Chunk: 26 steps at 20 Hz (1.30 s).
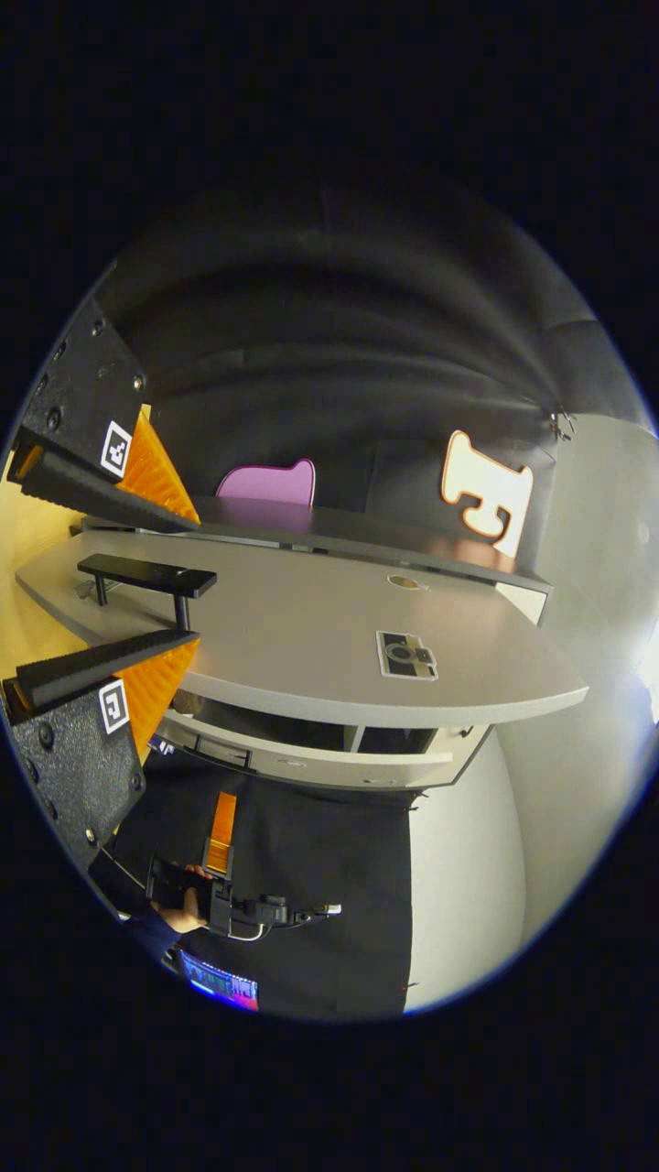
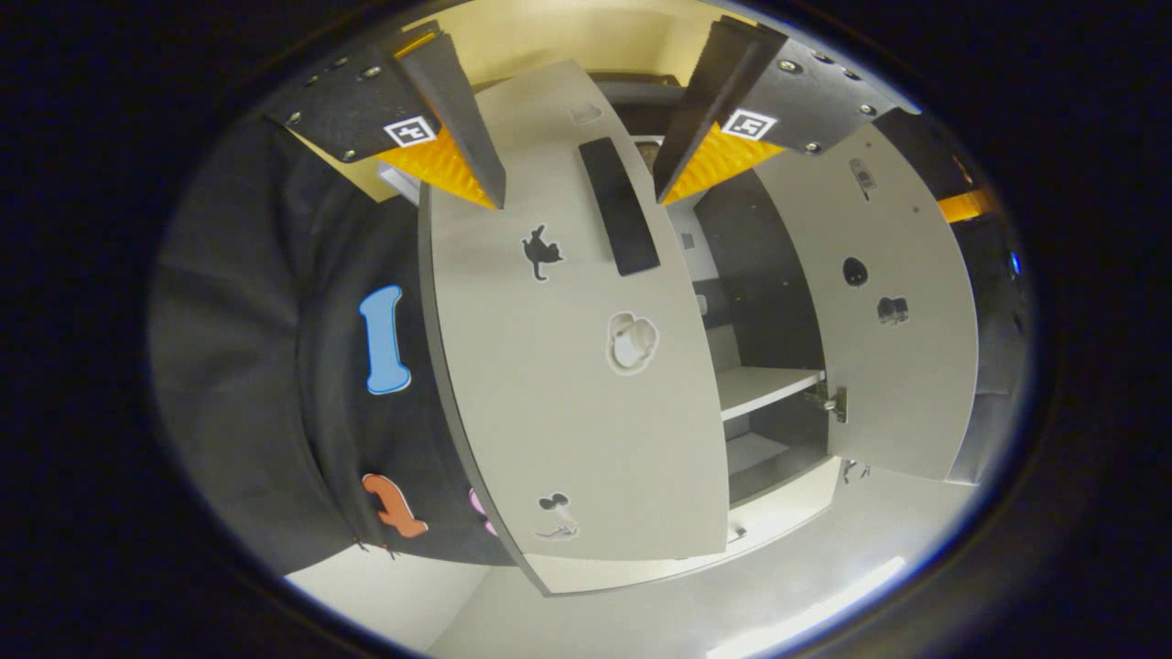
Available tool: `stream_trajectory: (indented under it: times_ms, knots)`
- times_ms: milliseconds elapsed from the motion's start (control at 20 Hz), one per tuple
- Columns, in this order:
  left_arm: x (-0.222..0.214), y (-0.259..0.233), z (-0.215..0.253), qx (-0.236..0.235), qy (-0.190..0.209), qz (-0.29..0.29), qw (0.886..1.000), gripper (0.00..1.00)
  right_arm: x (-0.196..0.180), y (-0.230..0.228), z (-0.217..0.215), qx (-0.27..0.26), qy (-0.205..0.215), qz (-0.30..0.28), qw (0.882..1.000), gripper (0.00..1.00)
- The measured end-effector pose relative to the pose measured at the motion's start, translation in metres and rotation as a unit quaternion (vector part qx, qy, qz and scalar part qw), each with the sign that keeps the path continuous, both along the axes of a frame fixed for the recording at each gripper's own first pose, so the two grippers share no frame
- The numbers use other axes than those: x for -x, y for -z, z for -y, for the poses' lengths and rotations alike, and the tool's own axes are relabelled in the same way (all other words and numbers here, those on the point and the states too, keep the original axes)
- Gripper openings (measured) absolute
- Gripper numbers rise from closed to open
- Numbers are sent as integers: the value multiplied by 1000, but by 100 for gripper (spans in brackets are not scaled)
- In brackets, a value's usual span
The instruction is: Grab one shoe with the right hand and put it into the shoe cabinet, grab the other shoe with the left hand and put it into the shoe cabinet; then close the right door with the right hand and the left door with the left hand.
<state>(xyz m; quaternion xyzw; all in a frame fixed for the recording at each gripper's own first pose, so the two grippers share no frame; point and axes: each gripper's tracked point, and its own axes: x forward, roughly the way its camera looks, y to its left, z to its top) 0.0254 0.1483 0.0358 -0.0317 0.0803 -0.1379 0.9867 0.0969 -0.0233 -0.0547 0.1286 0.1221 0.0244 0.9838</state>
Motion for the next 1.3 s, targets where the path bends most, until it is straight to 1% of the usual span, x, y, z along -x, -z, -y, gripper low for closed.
stream_trajectory:
  times_ms: [50, 100, 150, 200, 300, 500, 550, 600, 750, 850, 1100, 1300]
  knots:
    - [-1, 1, 2, 1, 6, -3, 1000, 65, 4, 1, 0, -5, 2, -1, 1000, 93]
    - [-2, 2, 5, 4, 13, -8, 1000, 72, 7, 0, 1, -8, 3, 0, 1000, 97]
    - [-3, 2, 8, 11, 19, -10, 1000, 59, 10, 0, 3, -7, 5, 0, 1000, 97]
    - [-4, 1, 11, 18, 23, -11, 999, 65, 13, 2, 5, -4, 6, -3, 1000, 97]
    - [-9, 2, 16, 26, 22, -7, 999, 65, 18, 1, 9, 1, 6, -6, 1000, 98]
    - [-19, 6, 24, 16, 25, -3, 1000, 65, 22, -3, 14, 7, 10, 1, 1000, 98]
    - [-21, 6, 27, 15, 29, -3, 999, 65, 22, -2, 13, 7, 10, 2, 1000, 93]
    - [-22, 6, 31, 14, 31, -2, 999, 65, 22, -1, 12, 5, 9, 3, 1000, 98]
    - [-19, 3, 45, 9, 35, 5, 999, 65, 25, 5, 2, -4, -1, -4, 1000, 97]
    - [-22, 4, 53, 7, 41, 6, 999, 65, 26, 8, -1, 0, -6, -9, 1000, 98]
    - [-31, 8, 69, 28, 54, 0, 998, 65, 32, 7, -5, 9, -16, -5, 1000, 98]
    - [-37, 9, 77, 44, 61, -1, 997, 65, 36, 6, -1, 17, -14, -3, 1000, 97]
